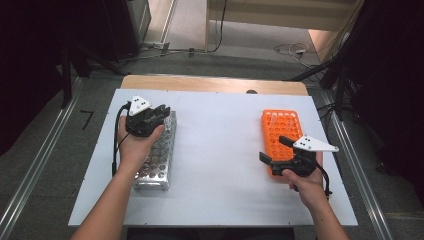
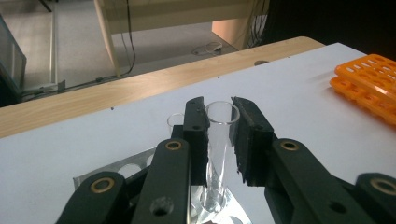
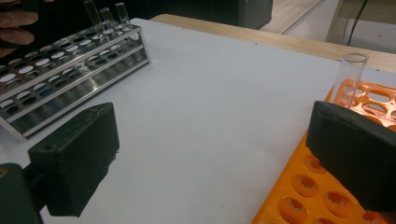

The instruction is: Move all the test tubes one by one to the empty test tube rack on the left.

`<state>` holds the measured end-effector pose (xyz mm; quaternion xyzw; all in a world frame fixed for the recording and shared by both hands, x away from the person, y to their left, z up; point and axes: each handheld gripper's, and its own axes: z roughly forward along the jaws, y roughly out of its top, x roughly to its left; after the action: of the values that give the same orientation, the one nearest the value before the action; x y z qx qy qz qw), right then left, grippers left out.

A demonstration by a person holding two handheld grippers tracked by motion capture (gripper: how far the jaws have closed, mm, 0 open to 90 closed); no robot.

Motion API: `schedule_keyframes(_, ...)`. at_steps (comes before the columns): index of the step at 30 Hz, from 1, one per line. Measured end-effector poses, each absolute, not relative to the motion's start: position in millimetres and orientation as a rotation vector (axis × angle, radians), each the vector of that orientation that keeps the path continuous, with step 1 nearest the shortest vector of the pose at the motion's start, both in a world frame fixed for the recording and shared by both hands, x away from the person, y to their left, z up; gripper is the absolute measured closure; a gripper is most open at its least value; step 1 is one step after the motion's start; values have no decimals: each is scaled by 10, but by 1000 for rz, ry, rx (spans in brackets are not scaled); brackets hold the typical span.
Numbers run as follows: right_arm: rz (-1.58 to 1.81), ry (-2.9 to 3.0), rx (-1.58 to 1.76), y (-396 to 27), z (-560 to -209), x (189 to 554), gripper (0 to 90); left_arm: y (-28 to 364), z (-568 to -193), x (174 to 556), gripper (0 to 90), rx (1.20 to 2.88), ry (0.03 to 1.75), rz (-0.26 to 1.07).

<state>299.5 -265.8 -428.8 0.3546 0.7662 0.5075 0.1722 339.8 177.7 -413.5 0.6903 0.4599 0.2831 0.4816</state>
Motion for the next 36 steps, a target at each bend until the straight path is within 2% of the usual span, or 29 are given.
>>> schedule_keyframes(36,1448,2159,1027,-2716,-4274,3011,16,1729,-4259,3396,733,1772,1191,640)
